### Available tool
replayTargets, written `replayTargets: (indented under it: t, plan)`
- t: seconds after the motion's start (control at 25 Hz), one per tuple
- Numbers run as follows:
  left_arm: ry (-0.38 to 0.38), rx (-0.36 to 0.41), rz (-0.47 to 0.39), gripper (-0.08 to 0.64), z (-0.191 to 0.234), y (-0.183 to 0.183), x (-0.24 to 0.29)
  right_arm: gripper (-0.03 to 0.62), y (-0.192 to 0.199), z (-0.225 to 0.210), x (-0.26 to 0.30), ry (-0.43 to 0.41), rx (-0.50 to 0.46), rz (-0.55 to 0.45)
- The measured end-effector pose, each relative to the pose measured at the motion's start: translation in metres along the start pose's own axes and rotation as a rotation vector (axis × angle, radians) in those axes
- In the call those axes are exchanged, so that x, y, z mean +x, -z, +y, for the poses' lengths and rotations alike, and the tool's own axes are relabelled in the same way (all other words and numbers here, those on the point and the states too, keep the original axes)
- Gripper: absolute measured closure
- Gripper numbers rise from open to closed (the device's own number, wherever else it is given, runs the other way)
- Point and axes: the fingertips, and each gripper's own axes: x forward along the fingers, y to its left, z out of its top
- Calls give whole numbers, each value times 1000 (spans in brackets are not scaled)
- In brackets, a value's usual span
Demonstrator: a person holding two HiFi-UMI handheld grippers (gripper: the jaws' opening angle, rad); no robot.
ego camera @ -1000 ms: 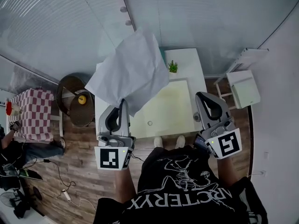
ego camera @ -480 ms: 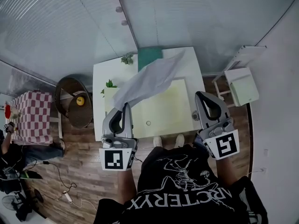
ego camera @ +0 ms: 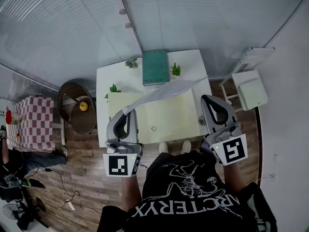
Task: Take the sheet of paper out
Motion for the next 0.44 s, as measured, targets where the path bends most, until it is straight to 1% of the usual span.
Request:
replayTargets:
  t: [0.04,0.24,0.44]
  plan:
    - [2,2,5,551,0,1,0,581,0,0,0,2,0,1]
    - [1,14,-25,551,1,-2,1,581,0,-3,-4,9,0,5]
    - [2,3,-4,551,-2,1,2,581,2,-4,-5,9,-1,10]
